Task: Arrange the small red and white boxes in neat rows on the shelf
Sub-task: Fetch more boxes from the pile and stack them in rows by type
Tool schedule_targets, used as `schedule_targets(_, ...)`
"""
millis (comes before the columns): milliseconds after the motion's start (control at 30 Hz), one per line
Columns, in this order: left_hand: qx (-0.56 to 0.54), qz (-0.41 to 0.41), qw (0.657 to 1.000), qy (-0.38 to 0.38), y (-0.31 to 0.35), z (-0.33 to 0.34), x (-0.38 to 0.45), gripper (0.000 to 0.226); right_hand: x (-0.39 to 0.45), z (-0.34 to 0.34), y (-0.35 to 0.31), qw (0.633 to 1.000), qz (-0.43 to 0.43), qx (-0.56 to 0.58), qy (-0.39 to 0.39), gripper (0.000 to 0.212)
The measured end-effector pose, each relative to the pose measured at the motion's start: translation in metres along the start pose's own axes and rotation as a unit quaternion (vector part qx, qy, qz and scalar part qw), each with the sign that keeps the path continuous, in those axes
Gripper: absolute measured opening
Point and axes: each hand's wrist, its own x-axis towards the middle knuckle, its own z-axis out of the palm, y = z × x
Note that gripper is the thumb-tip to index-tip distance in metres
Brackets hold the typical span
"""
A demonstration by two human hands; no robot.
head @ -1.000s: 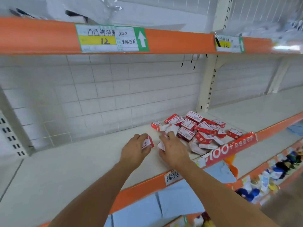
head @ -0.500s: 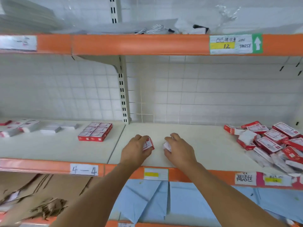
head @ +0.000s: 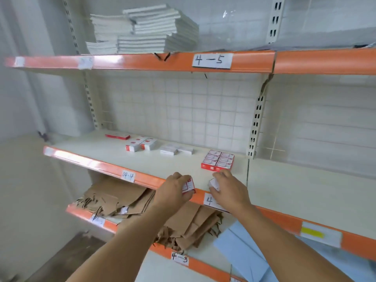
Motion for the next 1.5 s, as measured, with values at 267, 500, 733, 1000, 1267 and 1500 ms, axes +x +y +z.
schedule_targets(267,-0.002,-0.053,0.998,0.019,-0.073,-0.022,0.008,0.043,0.048,0.040,-0.060,0.999,-0.039,0.017,-0.015,0.046)
schedule_targets(500,0.016,-0.048,0.998,0.032,-0.095,-0.022,0.054,0.043,0.095,0.058,-0.064,0.999,-0.014,0.028,-0.019,0.049)
schedule_targets(733,0.005,-0.031,0.999,0.032,-0.110,-0.014,0.093,0.041,0.122,0.077,-0.076,0.999,-0.003,0.016,-0.047,0.049)
schedule_targets(1000,-0.021,0.026,0.999,-0.002,-0.133,-0.012,0.137,0.045,0.143,0.094,-0.093,0.998,0.046,0.004,-0.045,0.057)
schedule_targets(1267,-0.070,0.112,0.991,-0.036,-0.117,-0.006,0.159,0.051,0.129,0.074,-0.090,0.998,0.021,0.011,0.064,0.069)
schedule_targets(1500,-0.109,0.175,0.976,-0.068,-0.076,0.001,0.152,0.055,0.106,0.050,-0.066,0.996,0.035,-0.043,0.075,0.055)
